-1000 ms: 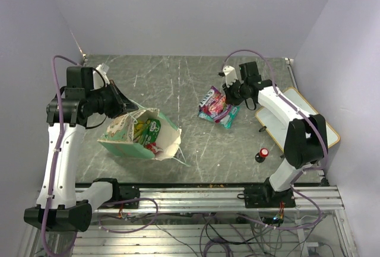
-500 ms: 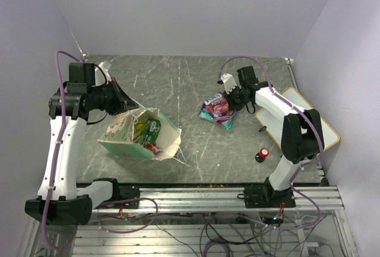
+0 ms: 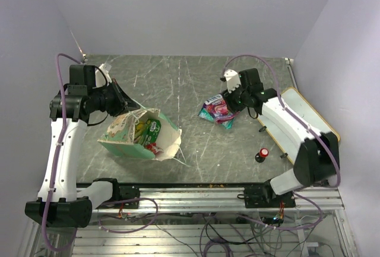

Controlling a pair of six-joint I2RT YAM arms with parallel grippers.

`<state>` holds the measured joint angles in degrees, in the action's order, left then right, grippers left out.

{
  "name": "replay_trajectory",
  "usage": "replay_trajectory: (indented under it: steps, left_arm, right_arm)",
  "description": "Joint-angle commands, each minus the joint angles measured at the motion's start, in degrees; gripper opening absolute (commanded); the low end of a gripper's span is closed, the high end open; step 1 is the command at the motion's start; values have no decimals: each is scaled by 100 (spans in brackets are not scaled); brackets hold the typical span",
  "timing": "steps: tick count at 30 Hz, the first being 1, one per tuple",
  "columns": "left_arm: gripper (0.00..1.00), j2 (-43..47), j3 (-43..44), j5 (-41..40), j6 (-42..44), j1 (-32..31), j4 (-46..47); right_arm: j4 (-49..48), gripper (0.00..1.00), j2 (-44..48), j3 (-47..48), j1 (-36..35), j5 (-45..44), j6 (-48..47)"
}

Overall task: Take the snacks out of the paper bag
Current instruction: Place the snack at the center of the board.

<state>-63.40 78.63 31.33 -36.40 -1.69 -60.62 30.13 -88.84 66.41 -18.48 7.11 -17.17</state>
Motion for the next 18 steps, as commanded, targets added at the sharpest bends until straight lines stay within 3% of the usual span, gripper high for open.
replay_trajectory:
  steps: [1, 5, 9, 14, 18]
  left_arm:
    - [7, -9, 71, 250, -56, 9, 117]
    - [7, 245, -227, 218, -301, 6, 492]
    - [7, 257, -247, 326, -284, 3, 433]
    - [7, 451, -244, 247, 128, 3, 195]
    - [7, 707, -600, 542, 92, 6, 53]
  right_arm:
    - [-551, 44, 740, 239, -1032, -109, 226]
    - [-1748, 46, 1268, -239, -2712, 187, -67]
    - [-2783, 54, 1489, -725, -4087, 695, -1112]
    - [-3258, 55, 1010, -809, -4829, 597, -2485]
    - [-3832, 56, 501, -875, -4943, 813, -3250]
